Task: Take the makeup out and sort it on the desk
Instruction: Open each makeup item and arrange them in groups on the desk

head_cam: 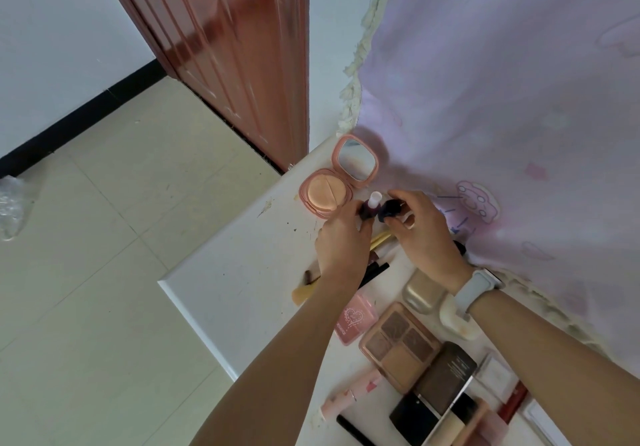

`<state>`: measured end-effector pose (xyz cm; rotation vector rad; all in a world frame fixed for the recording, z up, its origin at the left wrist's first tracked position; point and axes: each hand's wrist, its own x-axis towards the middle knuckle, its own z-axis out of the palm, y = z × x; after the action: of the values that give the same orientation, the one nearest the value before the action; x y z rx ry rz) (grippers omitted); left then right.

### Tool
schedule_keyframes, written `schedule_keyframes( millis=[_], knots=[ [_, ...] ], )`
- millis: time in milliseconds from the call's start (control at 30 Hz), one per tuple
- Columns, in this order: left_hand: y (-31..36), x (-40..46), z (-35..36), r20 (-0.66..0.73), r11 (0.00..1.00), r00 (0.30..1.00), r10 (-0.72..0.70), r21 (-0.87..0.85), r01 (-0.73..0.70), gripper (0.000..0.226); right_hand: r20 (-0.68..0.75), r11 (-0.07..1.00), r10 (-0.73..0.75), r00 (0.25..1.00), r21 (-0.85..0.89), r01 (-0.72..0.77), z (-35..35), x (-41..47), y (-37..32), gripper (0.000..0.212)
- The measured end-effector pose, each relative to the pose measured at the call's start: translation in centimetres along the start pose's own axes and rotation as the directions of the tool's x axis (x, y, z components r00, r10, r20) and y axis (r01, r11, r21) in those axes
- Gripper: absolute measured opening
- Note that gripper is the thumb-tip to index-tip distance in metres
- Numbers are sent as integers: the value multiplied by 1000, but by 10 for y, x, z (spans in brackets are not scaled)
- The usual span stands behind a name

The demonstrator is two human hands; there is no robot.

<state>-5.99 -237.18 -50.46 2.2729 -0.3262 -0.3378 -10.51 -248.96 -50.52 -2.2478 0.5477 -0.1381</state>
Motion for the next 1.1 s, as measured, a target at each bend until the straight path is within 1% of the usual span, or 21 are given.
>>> schedule_keyframes(
  millis=[167, 233, 300, 367, 433, 467, 533, 600, 633, 700, 767, 833, 867, 1000, 1100],
  knots=[
    [3, 1, 1, -18, 1000, 1000, 4, 20, -3, 13, 13, 1000, -30, 999, 5, 30, 0, 1, 0, 28],
    [3, 1, 1, -12, 999, 1000, 16, 49, -16, 12, 16, 999, -33, 999, -10, 33, 1, 0, 1, 30],
    [2, 1, 1, 9, 995, 1000, 27, 91, -28, 13, 27, 999, -19, 999, -25, 20, 2, -2, 2, 36],
    [1, -2, -1, 28, 994, 999, 22, 108, -25, 20, 49, 999, -3, 999, -35, 5, 2, -5, 4, 43],
    [-1, -7, -4, 29, 993, 999, 37, 111, -40, 35, 58, 999, -3, 998, -45, 6, -1, -10, 5, 47],
    [-1, -11, -7, 11, 993, 998, 60, 105, -60, 38, 53, 999, 0, 999, -44, 2, -2, -13, 5, 47],
    [-4, -21, -14, -41, 987, 990, 133, 94, -129, 33, 13, 1000, 10, 1000, -21, -10, -6, -18, 5, 44],
    [-11, -32, -22, -85, 973, 976, 202, 130, -190, 22, -31, 1000, 14, 999, -16, -15, -9, -22, 5, 34],
    [-16, -36, -25, -92, 965, 971, 219, 169, -201, 19, -36, 999, 6, 999, -44, -8, -11, -25, 6, 27],
    [-29, -44, -31, -22, 954, 982, 186, 241, -176, 16, -19, 989, -60, 998, -139, 57, -14, -31, 6, 14],
    [-42, -50, -36, 55, 951, 991, 123, 277, -133, 19, 24, 954, -169, 985, -245, 170, -16, -38, 5, 10],
    [-50, -53, -40, 77, 949, 991, 108, 289, -125, 22, 92, 902, -264, 960, -330, 279, -16, -45, 3, 13],
    [-51, -53, -41, 77, 951, 991, 108, 283, -126, 23, 130, 879, -288, 949, -357, 316, -16, -48, 1, 16],
    [-50, -48, -42, 110, 957, 991, 81, 269, -108, 23, 257, 784, -355, 899, -441, 436, -7, -60, -6, 27],
    [-49, -41, -43, 153, 969, 988, 1, 243, -39, 24, 310, 732, -399, 863, -459, 503, 4, -65, -15, 29]
  ],
)
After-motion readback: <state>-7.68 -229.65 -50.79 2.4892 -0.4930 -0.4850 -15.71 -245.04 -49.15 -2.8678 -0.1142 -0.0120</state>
